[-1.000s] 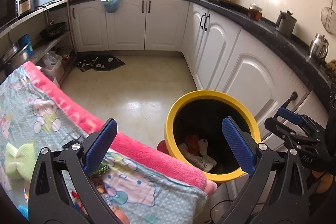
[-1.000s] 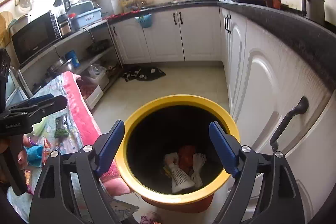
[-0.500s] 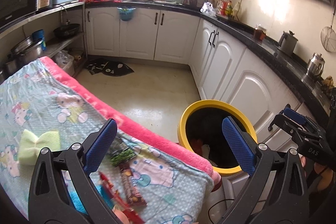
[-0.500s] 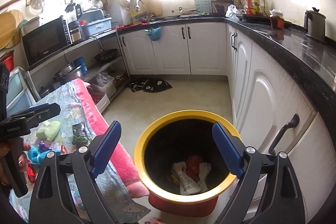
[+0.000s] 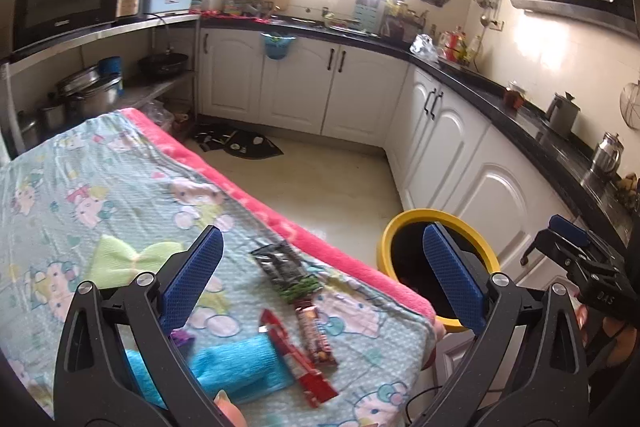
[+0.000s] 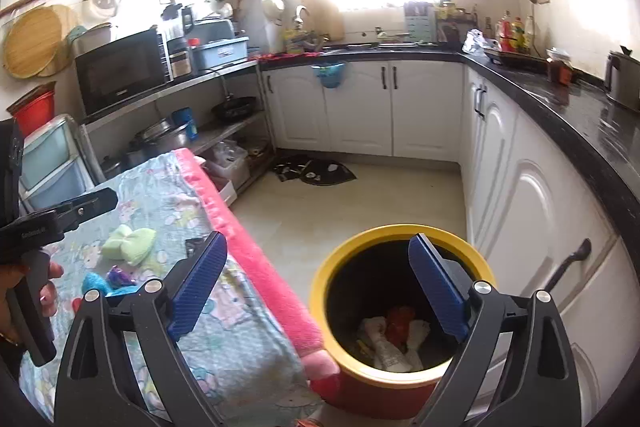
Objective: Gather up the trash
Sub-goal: 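Move both open tools back over the remaining trash on the bed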
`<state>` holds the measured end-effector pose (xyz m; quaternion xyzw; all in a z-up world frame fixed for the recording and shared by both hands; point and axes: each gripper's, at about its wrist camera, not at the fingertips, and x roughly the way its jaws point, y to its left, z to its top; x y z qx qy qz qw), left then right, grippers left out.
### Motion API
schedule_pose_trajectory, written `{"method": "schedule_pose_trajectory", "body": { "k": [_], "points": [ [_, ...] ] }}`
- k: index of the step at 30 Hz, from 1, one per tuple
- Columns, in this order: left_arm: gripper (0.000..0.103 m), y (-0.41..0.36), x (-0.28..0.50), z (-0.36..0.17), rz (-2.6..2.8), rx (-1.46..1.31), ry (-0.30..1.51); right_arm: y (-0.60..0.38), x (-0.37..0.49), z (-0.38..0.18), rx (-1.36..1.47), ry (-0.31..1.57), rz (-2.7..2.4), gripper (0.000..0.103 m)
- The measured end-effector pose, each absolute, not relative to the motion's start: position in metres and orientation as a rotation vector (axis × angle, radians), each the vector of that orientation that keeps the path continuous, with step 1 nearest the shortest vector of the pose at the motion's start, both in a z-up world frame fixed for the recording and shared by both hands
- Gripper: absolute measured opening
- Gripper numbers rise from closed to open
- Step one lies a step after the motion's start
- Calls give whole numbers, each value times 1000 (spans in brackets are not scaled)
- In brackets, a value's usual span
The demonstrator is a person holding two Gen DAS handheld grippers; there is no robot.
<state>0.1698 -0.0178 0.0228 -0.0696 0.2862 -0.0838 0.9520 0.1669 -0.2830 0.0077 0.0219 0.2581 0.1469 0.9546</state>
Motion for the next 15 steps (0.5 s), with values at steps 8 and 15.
{"method": "schedule_pose_trajectory", "body": {
  "k": [8, 15],
  "points": [
    [92, 16, 153, 26, -107, -160, 561, -247, 158, 14, 23, 511, 368, 90],
    [92, 43, 138, 28, -54, -165, 549, -217, 150, 19, -5, 507, 438, 90]
  ]
}}
